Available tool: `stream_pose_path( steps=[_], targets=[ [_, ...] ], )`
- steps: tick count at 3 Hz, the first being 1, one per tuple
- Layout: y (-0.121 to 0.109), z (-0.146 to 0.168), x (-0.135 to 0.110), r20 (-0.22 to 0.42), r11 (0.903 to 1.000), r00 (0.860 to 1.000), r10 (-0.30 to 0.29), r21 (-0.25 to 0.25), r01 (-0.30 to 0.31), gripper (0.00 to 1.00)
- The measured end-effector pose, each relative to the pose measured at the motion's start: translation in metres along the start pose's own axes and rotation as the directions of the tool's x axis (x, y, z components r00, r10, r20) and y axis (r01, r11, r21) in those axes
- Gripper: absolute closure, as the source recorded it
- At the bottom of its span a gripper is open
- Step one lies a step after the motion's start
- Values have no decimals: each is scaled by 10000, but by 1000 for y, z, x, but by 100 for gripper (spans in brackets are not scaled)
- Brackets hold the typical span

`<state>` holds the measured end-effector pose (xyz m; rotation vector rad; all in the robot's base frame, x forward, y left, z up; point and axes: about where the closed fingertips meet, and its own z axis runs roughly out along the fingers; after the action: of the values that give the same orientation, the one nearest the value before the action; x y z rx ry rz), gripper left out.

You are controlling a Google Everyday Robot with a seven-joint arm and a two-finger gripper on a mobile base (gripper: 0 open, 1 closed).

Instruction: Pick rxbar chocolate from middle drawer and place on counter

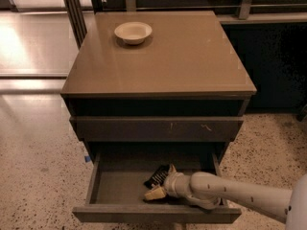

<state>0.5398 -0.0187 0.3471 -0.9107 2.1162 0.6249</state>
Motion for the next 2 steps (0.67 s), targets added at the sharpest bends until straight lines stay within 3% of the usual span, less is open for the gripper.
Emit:
stream_pose_path(
  steps=[1,2],
  targets=[
    [-1,1,0,-5,10000,10000,-7,61,7,17],
    [-1,1,0,-5,10000,10000,-7,60,7,40]
  ],
)
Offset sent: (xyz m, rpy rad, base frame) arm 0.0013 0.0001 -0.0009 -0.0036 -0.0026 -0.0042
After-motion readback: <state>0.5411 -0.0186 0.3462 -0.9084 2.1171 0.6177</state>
